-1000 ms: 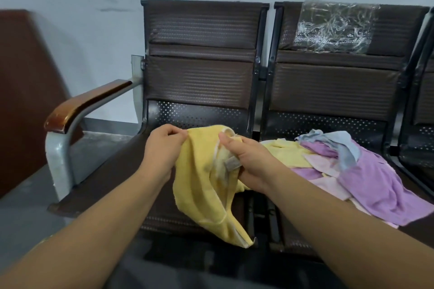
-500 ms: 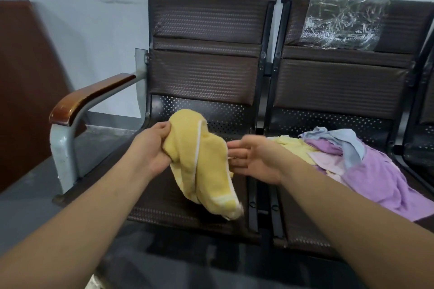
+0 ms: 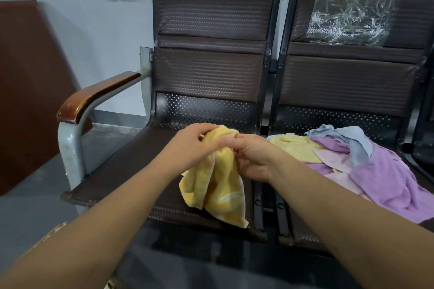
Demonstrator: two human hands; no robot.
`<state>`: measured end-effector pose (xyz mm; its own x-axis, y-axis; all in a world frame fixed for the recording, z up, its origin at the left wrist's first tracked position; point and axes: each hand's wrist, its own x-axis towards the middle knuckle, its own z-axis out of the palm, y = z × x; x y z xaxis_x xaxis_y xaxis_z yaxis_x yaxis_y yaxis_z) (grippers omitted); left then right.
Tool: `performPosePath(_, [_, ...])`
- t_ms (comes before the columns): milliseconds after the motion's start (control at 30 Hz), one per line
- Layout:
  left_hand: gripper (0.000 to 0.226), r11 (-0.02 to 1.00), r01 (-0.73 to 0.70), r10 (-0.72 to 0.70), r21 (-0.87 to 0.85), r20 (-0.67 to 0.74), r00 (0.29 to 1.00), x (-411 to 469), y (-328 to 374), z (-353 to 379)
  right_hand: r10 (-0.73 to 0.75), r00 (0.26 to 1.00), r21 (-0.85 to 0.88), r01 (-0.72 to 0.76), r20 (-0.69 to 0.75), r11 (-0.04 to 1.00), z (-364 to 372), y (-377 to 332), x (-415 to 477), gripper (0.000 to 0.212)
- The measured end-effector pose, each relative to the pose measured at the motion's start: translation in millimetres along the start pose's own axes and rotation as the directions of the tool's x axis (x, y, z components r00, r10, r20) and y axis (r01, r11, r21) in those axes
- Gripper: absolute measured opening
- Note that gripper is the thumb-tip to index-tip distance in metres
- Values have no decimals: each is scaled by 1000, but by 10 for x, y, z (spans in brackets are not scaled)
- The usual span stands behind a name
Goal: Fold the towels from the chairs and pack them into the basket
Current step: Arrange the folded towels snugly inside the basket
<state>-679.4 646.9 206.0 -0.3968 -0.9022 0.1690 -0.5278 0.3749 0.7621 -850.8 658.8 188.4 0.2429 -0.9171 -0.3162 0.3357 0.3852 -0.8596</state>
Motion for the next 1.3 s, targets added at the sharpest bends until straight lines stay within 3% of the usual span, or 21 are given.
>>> performPosePath(33, [58, 994, -36, 35, 105, 10, 999, 5, -23, 23, -25, 1000, 19, 25, 0, 999, -5, -3, 7, 21])
performPosePath(100, [49, 988, -55, 62, 146, -44, 997, 20, -61, 29, -60, 998, 30, 60, -2, 998, -3, -16, 5, 14])
performPosePath(200, [3, 996, 44, -56, -74, -168, 984, 83, -204, -31, -95, 995, 15, 95, -35, 995, -69, -54, -13, 18])
performPosePath(300, [16, 933, 226, -278, -281, -161, 947, 125, -358, -74, -72, 997, -19, 72, 8, 997, -182, -79, -67, 24])
performPosePath(367, [22, 802, 333, -446, -496, -126, 886, 140, -403, -65, 18, 998, -84, -13, 61, 996, -254, -91, -102, 26])
performPosePath(400, [23, 682, 337, -514, -649, -96, 853, 157, -405, -65, 93, 993, -175, -78, 78, 981, -282, -89, -110, 28])
performPosePath(500, [30, 325, 262, -562, -909, 37, 826, 165, -330, -98, 330, 943, -533, -256, 48, 807, -299, -25, -149, 33])
performPosePath(567, [34, 226, 253, -519, -941, 103, 849, 132, -263, -110, 337, 941, -499, -275, 37, 822, -265, 21, -168, 36])
performPosePath(633, [37, 186, 254, -464, -949, 143, 874, 106, -194, -94, 237, 969, -227, -215, 75, 950, -217, 20, -166, 43])
performPosePath(700, [39, 167, 261, -405, -951, 175, 898, 78, -94, -79, 174, 982, 29, -176, 69, 984, -177, -10, -148, 67])
performPosePath(800, [37, 196, 262, -326, -945, 189, 926, 56, 6, -65, 235, 970, 125, -240, 56, 963, -83, -6, -129, 85])
performPosePath(933, [51, 333, 286, -314, -899, 180, 932, 47, -39, -31, 241, 965, 40, -246, 102, 969, -8, 31, -155, 71])
performPosePath(1067, [30, 433, 296, -378, -851, 127, 917, 117, -132, -38, 167, 986, 21, -167, 3, 986, 53, -35, -185, 48])
performPosePath(1167, [15, 522, 270, -511, -809, -44, 859, 181, -233, -93, 21, 991, 151, 0, -134, 989, 15, -95, -181, 33])
performPosePath(1233, [11, 497, 246, -603, -832, -128, 787, 203, -335, -155, -59, 971, 223, 112, -230, 968, -56, -150, -204, 26])
performPosePath(1300, [23, 434, 242, -656, -868, -121, 745, 198, -420, -212, -98, 960, 227, 160, -262, 961, -131, -177, -212, 25])
